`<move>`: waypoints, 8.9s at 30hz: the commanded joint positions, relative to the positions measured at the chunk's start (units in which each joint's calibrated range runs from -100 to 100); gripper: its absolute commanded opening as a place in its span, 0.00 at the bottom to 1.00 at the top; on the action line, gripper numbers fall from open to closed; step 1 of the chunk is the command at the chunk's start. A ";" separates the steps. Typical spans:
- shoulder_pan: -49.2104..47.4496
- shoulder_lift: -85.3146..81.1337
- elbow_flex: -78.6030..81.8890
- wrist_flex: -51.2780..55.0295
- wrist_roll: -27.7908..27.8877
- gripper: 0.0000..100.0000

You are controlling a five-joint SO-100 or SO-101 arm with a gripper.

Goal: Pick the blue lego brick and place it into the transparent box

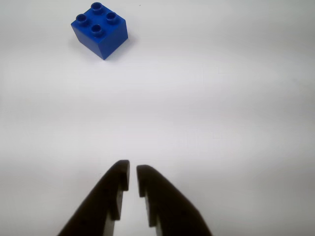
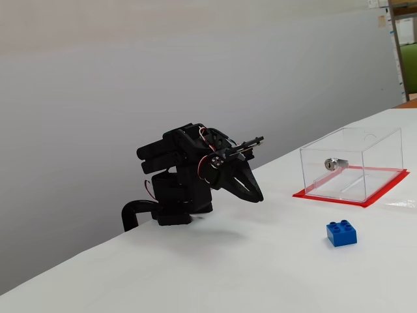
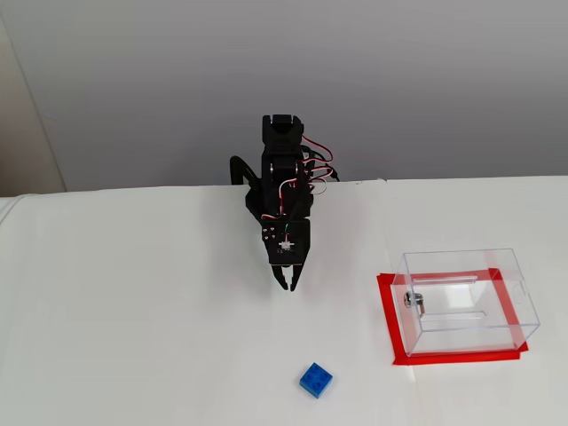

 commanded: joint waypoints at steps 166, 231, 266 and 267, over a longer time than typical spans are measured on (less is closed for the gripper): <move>11.83 66.78 -57.36 -15.91 9.44 0.14; -12.57 96.91 -77.52 -13.47 7.72 0.36; -11.61 116.51 -92.71 -13.38 9.23 0.36; -11.61 116.93 -92.98 -13.38 9.23 0.36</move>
